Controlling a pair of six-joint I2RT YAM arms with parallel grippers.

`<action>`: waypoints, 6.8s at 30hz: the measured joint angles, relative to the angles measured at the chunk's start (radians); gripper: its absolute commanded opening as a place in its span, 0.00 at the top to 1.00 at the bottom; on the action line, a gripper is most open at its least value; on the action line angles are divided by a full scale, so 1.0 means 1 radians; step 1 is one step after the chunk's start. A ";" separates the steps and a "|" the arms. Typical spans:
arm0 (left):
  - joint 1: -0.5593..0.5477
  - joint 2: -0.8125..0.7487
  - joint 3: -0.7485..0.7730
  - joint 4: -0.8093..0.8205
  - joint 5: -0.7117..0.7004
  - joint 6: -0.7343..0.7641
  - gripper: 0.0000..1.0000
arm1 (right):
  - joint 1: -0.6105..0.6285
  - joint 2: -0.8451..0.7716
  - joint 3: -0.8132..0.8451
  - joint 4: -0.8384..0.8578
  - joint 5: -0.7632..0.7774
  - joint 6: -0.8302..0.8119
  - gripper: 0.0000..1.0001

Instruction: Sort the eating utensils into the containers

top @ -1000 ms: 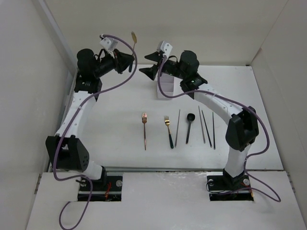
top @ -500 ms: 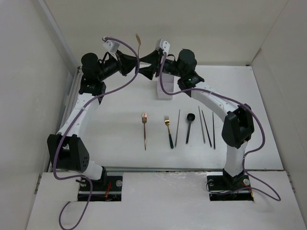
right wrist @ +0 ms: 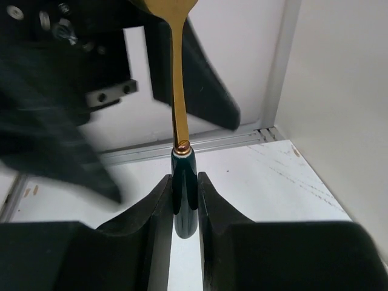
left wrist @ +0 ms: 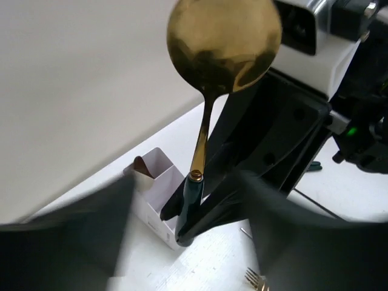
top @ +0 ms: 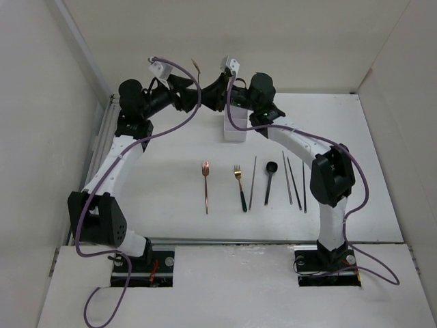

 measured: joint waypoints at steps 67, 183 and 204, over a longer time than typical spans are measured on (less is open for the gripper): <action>-0.014 -0.001 -0.134 -0.311 -0.399 0.199 0.00 | -0.382 -0.230 -0.230 -0.120 0.234 -0.190 0.00; -0.143 -0.125 -0.008 -0.303 -0.232 0.071 1.00 | 0.016 -0.216 -0.320 0.092 0.146 0.138 0.73; -0.103 -0.024 0.002 -0.395 -0.354 0.110 0.00 | -0.281 0.000 -0.360 0.370 0.275 0.107 1.00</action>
